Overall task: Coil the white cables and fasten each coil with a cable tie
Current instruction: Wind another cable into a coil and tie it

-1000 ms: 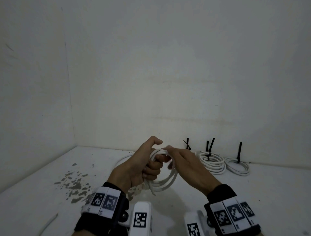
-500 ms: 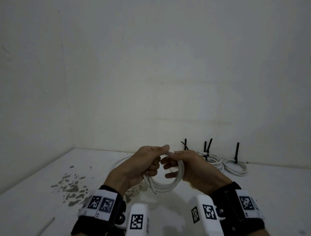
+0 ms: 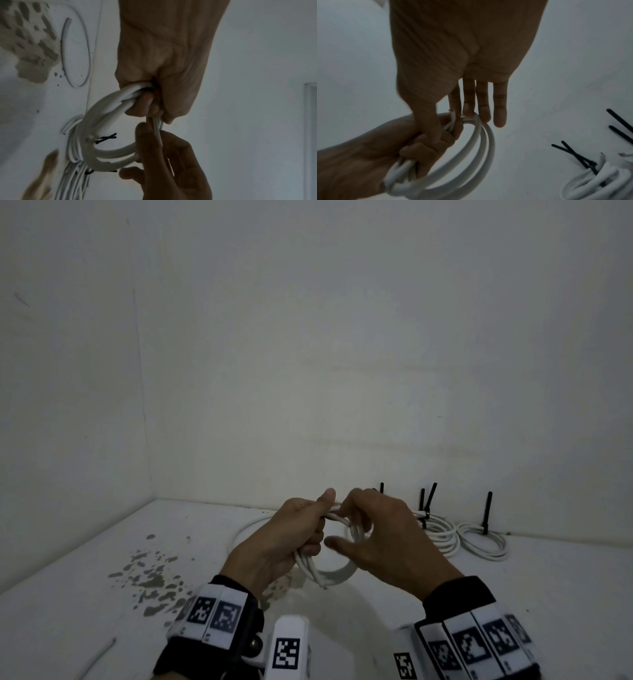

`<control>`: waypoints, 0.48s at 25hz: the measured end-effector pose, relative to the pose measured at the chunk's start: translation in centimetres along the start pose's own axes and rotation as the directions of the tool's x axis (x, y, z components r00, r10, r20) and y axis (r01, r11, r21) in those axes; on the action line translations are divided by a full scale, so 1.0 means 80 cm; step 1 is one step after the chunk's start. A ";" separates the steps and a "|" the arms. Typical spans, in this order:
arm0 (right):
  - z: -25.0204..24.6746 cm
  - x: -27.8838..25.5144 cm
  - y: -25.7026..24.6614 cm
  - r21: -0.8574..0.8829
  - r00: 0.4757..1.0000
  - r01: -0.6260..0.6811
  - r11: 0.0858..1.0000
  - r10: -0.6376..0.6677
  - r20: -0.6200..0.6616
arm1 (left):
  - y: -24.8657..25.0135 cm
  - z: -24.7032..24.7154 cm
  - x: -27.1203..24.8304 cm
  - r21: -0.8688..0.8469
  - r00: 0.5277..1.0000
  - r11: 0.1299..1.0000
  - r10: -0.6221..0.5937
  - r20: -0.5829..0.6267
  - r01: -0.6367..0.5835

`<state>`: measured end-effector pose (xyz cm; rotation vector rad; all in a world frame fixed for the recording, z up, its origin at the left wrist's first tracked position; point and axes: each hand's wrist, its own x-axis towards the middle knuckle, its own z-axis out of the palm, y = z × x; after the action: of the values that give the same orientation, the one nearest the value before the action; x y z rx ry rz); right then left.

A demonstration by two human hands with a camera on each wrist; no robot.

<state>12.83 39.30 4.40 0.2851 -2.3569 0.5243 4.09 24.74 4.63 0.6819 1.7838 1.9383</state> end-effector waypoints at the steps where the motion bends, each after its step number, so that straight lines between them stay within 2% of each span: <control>1: 0.001 0.001 0.002 -0.010 0.999 -0.009 1.000 0.009 -0.041 | 0.000 0.002 0.000 -0.005 1.000 1.000 -0.003 0.001 0.003; 4: 0.003 0.003 0.006 0.085 0.991 -0.060 0.995 0.069 -0.113 | 0.002 0.004 -0.001 0.039 1.000 0.999 0.001 -0.005 -0.001; 7: 0.000 0.001 0.006 0.236 0.980 -0.155 0.959 0.179 -0.087 | 0.000 0.003 -0.001 0.079 1.000 0.997 0.009 -0.017 -0.008; 12: -0.004 0.003 -0.001 0.387 0.963 -0.219 0.896 0.263 -0.062 | 0.003 -0.003 -0.001 0.109 0.998 0.993 0.053 -0.043 -0.048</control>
<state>12.86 39.34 4.76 0.1287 -2.1799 1.0921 4.02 24.43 4.83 0.7304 1.9285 1.9158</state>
